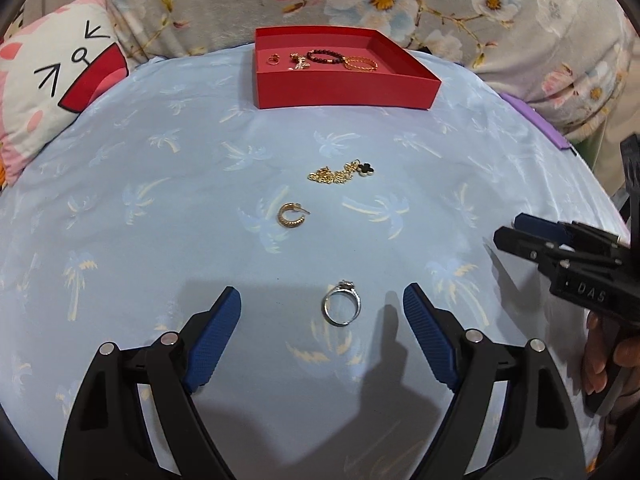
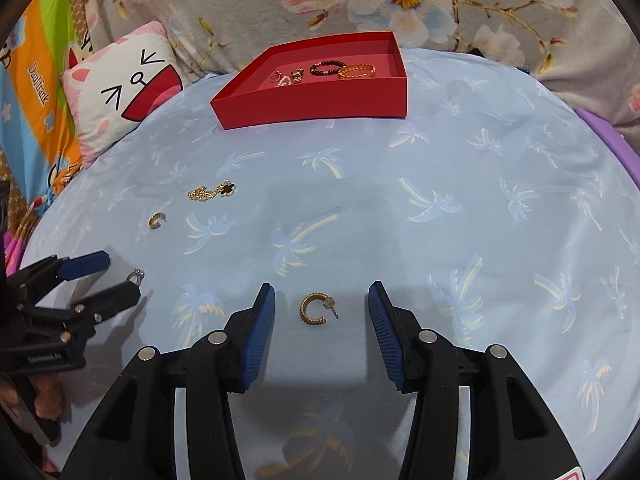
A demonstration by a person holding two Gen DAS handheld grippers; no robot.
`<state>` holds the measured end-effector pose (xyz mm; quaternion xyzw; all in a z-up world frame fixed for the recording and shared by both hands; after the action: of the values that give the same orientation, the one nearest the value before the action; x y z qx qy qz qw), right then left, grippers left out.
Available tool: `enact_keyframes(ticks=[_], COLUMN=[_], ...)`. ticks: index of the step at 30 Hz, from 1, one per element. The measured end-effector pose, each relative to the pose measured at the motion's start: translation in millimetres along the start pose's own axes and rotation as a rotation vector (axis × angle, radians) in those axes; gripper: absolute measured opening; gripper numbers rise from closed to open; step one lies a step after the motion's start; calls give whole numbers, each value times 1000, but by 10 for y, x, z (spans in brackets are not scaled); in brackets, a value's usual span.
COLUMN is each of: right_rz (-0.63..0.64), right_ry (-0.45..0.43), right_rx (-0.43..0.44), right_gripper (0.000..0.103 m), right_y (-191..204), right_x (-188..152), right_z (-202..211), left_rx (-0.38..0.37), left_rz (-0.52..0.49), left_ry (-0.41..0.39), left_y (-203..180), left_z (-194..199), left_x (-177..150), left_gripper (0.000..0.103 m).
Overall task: Organize jewelry
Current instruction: 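Grasp the diamond ring with the left gripper while the right grasps a gold hoop earring, then lower the diamond ring and hoop earring into the red box and open both grippers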
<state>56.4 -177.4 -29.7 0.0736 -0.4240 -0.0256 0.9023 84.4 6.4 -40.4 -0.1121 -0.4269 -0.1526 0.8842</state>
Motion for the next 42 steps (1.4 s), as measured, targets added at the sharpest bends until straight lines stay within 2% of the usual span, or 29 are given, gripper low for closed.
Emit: enact_keyframes(ticks=[2, 4, 11, 13, 15, 17, 23, 26, 29, 31, 33, 42], right_rz=[-5, -6, -6, -2, 5, 12, 11, 10, 10, 9, 2, -18], right_ry=[-3, -5, -11, -9, -5, -2, 1, 0, 2, 2, 4, -1], right_rx=[2, 3, 3, 6, 9, 11, 17, 15, 18, 16, 13, 17], right_gripper=[48, 48, 48, 48, 48, 48, 49, 45, 34, 22, 18, 17], right_y=[-4, -3, -1, 8, 19, 33, 40, 37, 40, 30, 16, -13], right_x=[4, 7, 11, 8, 7, 0, -9, -10, -12, -12, -15, -18], right_z=[3, 8, 7, 6, 1, 0, -10, -9, -12, -19, -30, -24], left_rx=[11, 19, 41, 39, 33, 21, -15, -18, -26, -34, -37, -47], left_rz=[-28, -52, -98, -103, -106, -103, -58, -35, -10, 7, 14, 50], left_ry=[7, 6, 1, -3, -7, -10, -11, -13, -12, -11, -10, -13], left_y=[-41, -77, -131, -149, -168, -171, -123, -90, -53, -28, -19, 57], left_z=[-21, -28, -31, -27, -22, -18, -15, -16, -12, -12, -16, 4], left_x=[-15, -21, -26, -25, -20, -19, -6, 4, 9, 13, 17, 31], left_gripper=[66, 65, 48, 39, 25, 19, 19, 19, 19, 19, 19, 19])
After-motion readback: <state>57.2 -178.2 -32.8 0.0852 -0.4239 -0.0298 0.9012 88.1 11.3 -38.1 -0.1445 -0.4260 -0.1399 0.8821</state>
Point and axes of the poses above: each gripper's, at about its wrist camera, not at the fingertips, and z roughly against the way its jaws point, y to its left, x to its top, the point moved 4 cm from there along -z, roughly the way its jaws point, and after that the axes turned 12 degrees about -y, right-handed, at the moved point
